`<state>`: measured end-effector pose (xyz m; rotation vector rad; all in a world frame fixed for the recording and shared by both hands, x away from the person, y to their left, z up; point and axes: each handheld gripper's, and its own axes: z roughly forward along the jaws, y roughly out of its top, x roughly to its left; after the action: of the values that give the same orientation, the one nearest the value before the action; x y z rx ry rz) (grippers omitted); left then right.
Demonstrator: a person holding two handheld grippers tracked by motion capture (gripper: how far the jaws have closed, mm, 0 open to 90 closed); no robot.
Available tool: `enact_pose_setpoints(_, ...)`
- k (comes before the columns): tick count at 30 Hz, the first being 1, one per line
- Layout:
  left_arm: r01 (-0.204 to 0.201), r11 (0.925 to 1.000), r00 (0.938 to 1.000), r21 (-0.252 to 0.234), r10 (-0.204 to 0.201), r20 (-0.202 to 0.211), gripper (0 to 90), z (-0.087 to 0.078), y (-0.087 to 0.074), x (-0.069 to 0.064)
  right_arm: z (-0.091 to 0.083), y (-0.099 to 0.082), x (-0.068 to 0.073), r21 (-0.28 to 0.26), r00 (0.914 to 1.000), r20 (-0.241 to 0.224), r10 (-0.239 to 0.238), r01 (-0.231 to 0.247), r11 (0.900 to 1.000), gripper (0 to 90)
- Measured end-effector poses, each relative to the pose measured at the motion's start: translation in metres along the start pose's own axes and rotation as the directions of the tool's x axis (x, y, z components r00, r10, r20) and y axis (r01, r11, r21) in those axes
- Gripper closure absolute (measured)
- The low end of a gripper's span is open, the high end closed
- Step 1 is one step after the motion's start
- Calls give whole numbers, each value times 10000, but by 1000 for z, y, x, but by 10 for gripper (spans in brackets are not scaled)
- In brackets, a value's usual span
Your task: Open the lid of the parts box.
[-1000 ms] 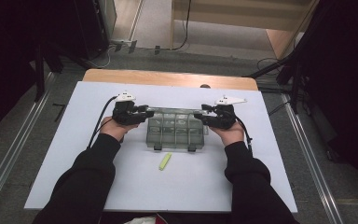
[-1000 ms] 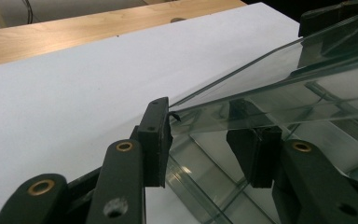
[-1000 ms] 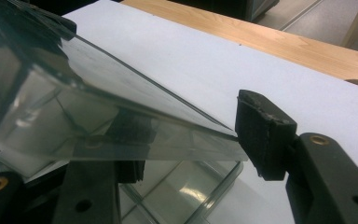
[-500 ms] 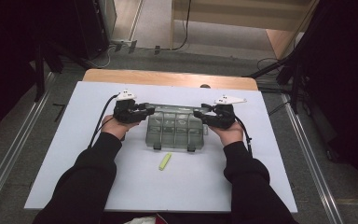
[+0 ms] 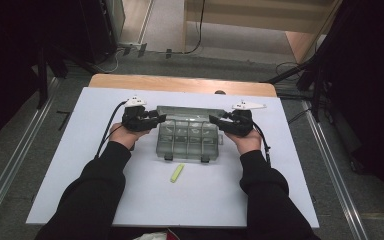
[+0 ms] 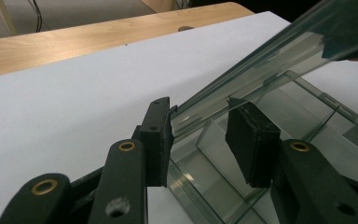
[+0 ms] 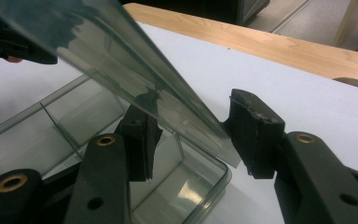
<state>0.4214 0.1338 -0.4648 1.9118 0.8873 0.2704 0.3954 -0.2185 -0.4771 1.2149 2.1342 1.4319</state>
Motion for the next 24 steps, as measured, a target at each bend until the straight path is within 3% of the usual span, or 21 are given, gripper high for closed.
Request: enact_pose_setpoints(24,78,9999,9989,-72,-82,-457,593,13,-1,3,9,0,-8,-222,9991,298,287,-280,9994,608)
